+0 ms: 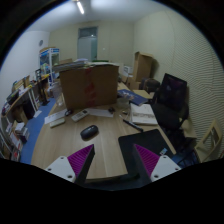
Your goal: Arrange mouse
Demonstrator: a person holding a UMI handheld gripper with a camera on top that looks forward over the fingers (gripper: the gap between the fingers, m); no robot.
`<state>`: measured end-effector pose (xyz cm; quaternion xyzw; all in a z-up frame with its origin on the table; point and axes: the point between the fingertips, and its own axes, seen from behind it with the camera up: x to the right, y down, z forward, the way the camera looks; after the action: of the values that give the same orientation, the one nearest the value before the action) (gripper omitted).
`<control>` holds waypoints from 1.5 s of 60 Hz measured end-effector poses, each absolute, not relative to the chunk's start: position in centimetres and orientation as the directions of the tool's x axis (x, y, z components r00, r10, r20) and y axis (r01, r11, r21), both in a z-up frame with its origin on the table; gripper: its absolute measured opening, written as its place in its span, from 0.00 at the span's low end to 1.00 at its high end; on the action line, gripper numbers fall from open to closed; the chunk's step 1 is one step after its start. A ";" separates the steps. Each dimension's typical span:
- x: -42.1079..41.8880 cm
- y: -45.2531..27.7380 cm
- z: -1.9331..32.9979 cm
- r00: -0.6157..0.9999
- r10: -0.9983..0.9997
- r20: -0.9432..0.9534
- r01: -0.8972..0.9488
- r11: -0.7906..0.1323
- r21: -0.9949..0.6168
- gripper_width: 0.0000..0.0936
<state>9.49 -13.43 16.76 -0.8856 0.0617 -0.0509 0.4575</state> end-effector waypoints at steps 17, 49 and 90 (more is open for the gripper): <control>6.5 -7.2 11.1 0.999 0.010 -0.049 -0.032 -0.621 -0.783 0.85; -1.1 7.5 -1.2 0.978 0.206 -0.020 0.119 -0.637 -0.762 0.84; -4.7 10.2 3.8 0.993 0.102 0.061 0.112 -0.627 -0.771 0.36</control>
<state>-4.68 10.19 3.76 -0.9018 -0.0592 -0.0056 0.4280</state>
